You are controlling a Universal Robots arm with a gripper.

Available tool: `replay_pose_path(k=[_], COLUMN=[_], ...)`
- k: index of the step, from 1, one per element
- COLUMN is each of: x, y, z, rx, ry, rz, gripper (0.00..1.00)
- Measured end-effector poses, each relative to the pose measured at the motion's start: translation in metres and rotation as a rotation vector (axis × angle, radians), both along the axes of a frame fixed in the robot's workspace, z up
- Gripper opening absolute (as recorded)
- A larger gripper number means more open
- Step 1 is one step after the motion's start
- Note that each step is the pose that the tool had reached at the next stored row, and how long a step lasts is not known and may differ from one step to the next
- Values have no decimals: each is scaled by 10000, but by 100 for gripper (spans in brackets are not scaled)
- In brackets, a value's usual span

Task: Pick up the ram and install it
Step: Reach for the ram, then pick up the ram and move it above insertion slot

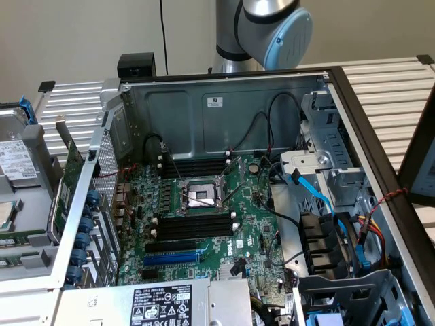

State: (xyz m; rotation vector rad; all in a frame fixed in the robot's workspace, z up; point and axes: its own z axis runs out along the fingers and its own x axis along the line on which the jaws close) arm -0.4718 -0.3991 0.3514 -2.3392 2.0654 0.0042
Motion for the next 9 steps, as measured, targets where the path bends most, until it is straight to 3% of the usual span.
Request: replay_pose_path(k=[9], x=[0], y=[-18], z=[0], rx=[53], ry=[1], rz=[0], gripper=[10])
